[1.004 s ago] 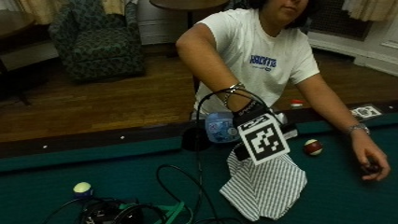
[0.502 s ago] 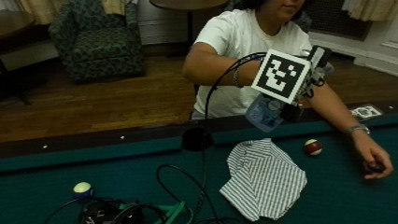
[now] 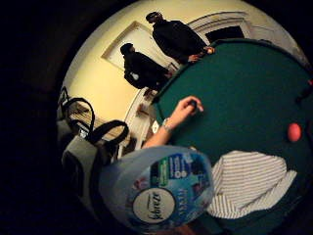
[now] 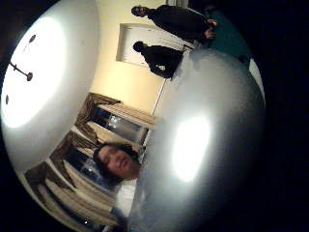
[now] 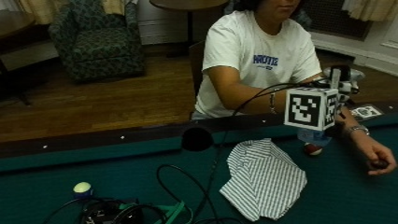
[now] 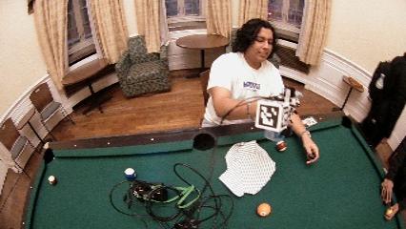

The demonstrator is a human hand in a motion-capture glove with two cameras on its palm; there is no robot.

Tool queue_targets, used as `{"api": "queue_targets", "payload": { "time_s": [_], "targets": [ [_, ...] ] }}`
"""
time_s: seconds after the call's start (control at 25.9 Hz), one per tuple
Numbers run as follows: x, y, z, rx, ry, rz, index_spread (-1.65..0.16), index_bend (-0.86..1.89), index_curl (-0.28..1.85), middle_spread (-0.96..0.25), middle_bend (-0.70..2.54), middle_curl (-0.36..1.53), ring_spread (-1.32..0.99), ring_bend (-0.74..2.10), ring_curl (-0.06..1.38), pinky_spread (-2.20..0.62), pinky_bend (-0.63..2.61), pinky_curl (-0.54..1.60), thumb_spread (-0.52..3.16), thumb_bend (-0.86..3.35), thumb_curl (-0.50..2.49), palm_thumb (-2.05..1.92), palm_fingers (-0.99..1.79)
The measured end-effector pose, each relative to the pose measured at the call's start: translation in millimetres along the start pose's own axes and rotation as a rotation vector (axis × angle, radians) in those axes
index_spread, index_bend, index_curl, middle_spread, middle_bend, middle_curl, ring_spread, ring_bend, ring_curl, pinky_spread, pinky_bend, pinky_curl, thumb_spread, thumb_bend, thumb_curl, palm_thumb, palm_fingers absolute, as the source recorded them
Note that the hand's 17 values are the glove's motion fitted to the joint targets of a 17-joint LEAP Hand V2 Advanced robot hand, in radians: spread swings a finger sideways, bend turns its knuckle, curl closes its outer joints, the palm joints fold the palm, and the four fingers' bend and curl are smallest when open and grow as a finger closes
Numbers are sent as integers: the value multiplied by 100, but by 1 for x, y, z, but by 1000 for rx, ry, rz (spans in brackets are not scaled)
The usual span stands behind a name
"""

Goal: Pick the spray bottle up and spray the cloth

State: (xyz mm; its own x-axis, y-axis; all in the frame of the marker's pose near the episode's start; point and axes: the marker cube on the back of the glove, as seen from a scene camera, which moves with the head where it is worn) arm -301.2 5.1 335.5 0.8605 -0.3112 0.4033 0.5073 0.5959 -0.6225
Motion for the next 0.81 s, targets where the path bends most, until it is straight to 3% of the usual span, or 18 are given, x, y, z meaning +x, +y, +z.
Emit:
{"api": "queue_targets", "payload": {
  "time_s": [0.31, 0.81],
  "targets": [
    [75, -13, 66, 138, 6, 5, -31, 19, 47, -19, 44, 46, -18, 44, 41, 4, 13, 18, 95, -3, 44, 72, 114],
    [152, -7, 86, 279, 34, 100, -31, 19, 47, -19, 44, 46, -18, 44, 41, 4, 13, 18, 95, -3, 45, 72, 114]
  ]
}}
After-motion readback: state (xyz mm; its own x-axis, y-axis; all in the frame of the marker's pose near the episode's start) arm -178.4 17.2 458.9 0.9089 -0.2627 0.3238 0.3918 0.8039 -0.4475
